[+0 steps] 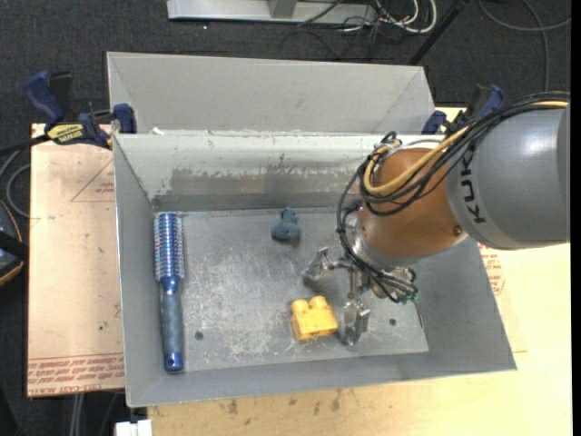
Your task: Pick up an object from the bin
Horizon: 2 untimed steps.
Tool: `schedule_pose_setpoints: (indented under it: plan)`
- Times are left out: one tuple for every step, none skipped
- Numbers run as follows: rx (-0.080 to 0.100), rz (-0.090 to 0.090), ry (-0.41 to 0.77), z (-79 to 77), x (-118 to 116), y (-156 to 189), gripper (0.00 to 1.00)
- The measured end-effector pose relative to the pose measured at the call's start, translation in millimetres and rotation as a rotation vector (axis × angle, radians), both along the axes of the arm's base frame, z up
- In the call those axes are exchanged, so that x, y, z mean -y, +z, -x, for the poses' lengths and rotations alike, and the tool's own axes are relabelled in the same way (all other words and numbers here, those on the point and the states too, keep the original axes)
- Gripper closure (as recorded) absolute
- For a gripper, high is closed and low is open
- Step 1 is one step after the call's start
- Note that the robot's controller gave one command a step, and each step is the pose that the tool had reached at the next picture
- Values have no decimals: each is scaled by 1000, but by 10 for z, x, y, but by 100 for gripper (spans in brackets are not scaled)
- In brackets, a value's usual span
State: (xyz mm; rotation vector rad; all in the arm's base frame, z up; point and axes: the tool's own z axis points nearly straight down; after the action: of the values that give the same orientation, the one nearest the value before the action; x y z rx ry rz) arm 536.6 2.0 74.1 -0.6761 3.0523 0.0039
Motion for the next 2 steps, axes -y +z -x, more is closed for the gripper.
schedule_pose_setpoints:
  plan:
    - [-12, 0, -215, 397, -493, 119, 0]
    - [-15, 2, -221, 399, -462, 108, 100]
